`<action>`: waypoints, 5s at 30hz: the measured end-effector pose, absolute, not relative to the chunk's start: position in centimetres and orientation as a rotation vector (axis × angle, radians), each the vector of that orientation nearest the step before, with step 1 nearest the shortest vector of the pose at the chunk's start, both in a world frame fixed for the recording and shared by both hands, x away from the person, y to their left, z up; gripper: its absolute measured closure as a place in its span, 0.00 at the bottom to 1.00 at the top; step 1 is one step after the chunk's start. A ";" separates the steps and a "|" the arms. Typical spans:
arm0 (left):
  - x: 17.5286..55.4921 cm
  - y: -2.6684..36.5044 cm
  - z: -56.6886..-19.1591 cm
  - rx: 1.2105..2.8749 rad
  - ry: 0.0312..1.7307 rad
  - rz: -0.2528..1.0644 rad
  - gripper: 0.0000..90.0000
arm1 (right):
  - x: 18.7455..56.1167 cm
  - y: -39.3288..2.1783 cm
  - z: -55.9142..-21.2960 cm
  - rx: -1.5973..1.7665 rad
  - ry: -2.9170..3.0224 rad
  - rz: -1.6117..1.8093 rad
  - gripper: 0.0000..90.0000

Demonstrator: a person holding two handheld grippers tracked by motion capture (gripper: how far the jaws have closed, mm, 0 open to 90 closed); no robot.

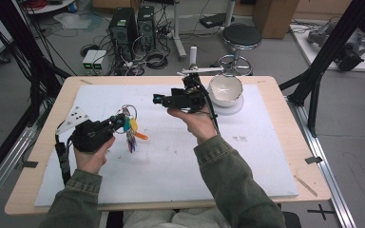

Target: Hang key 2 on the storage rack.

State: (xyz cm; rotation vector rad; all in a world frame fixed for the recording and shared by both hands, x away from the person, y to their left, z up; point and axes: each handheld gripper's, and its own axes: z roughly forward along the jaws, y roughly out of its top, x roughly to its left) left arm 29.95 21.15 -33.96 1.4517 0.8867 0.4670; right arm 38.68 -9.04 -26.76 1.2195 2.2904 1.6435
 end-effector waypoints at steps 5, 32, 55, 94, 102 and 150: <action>29.9 21.4 -33.9 1.449 0.894 0.468 0.96 | 38.4 -10.7 -27.8 1.236 2.225 1.601 0.11; 32.2 22.0 -30.8 1.460 0.900 0.527 0.96 | 36.2 -19.5 -32.4 1.270 2.083 1.480 0.08; 36.6 19.4 -27.4 1.508 0.868 0.544 0.96 | 34.7 -24.9 -35.6 1.323 1.957 1.450 0.01; 45.5 13.7 -25.2 1.556 0.878 0.499 0.96 | 31.9 -28.5 -38.4 1.423 1.892 1.420 0.01; 47.3 12.3 -25.2 1.563 0.890 0.507 0.96 | 31.0 -29.8 -38.5 1.428 1.837 1.414 0.01; 52.1 6.3 -29.3 1.657 0.938 0.419 0.96 | 30.1 -31.5 -39.0 1.427 1.760 1.374 0.01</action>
